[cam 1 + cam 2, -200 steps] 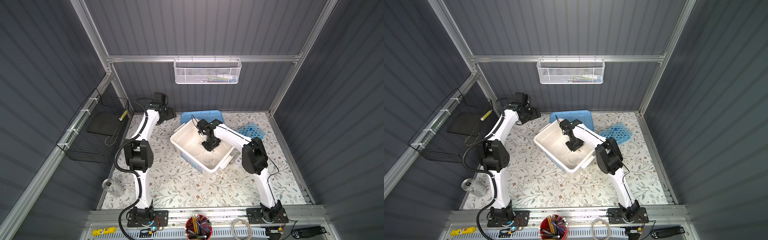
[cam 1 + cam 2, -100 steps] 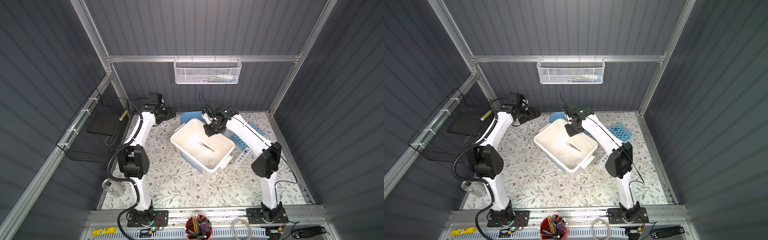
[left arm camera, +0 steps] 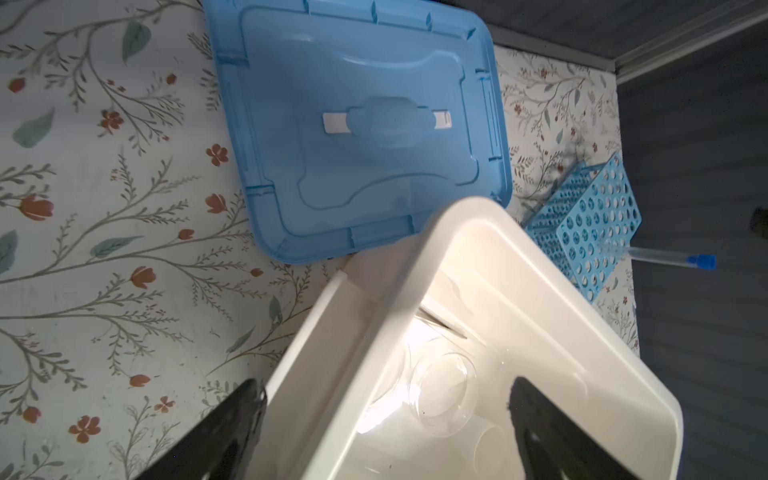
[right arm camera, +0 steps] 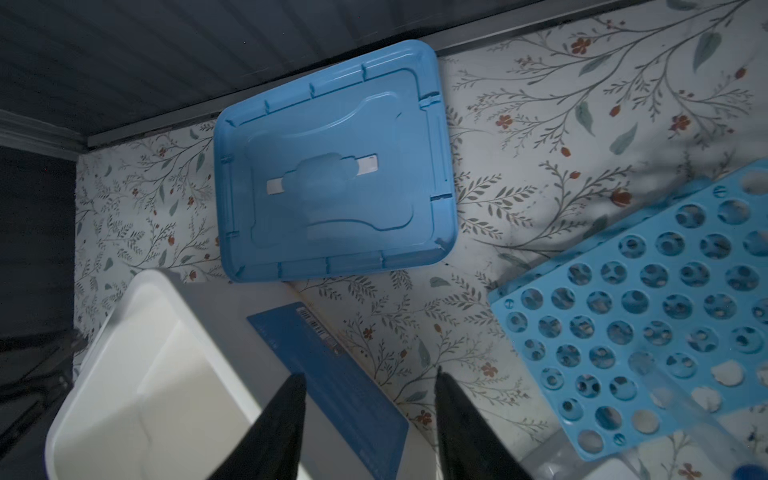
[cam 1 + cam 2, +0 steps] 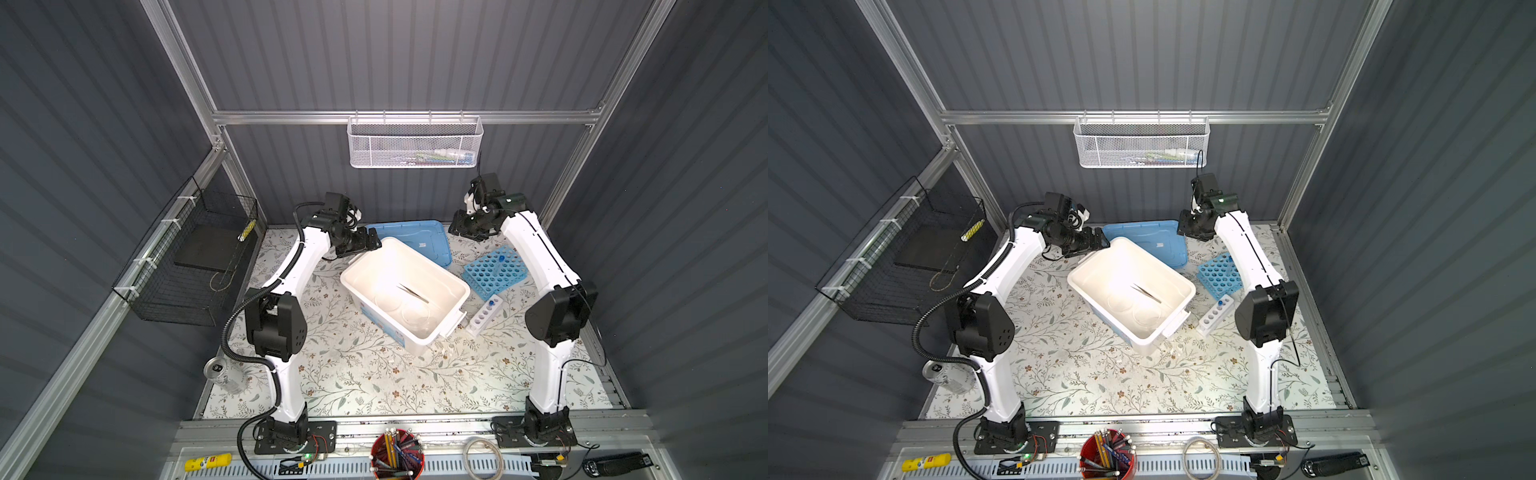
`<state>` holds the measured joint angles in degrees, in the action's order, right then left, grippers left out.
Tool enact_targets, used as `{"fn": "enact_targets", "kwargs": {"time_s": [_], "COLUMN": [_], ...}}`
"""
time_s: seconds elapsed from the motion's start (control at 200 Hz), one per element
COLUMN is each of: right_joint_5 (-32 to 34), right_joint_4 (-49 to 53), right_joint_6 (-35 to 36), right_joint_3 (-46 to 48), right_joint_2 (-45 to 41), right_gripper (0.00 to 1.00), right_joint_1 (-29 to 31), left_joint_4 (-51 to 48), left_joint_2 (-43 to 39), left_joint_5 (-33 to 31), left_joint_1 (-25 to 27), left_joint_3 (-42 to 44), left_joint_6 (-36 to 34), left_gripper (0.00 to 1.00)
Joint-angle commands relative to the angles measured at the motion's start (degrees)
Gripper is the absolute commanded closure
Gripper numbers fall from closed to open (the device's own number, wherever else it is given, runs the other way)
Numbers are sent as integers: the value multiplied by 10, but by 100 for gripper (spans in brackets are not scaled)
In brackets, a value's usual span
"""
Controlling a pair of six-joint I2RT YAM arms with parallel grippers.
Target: Organize the chemistry lab equipment
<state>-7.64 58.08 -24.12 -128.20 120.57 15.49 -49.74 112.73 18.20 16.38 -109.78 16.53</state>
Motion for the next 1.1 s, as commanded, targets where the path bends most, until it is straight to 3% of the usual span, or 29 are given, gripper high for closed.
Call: {"fn": "enact_targets", "kwargs": {"time_s": [0.0, 0.09, 0.165, 0.58, 1.096], "right_joint_5": [2, 25, 43, 108, 76], "right_joint_4": [11, 70, 81, 36, 4], "right_joint_6": [2, 14, 24, 80, 87], "right_joint_3": [-50, -158, -189, -151, -156], "right_joint_2": [70, 147, 184, 237, 287], "right_gripper": [48, 48, 47, 49, 52], "right_joint_1": [0, -12, -17, -19, 3], "left_joint_4": [-26, -35, -39, -70, -177], "left_joint_2": [-4, -7, -12, -19, -17], "left_joint_5": [-16, -30, -41, -72, -145], "left_joint_1": [4, 5, 5, 8, 8], "left_joint_3": [25, 31, 40, 74, 44], "left_joint_6": [-22, -23, -24, -24, -25], "left_gripper": [6, 5, 5, 8, 12]}}
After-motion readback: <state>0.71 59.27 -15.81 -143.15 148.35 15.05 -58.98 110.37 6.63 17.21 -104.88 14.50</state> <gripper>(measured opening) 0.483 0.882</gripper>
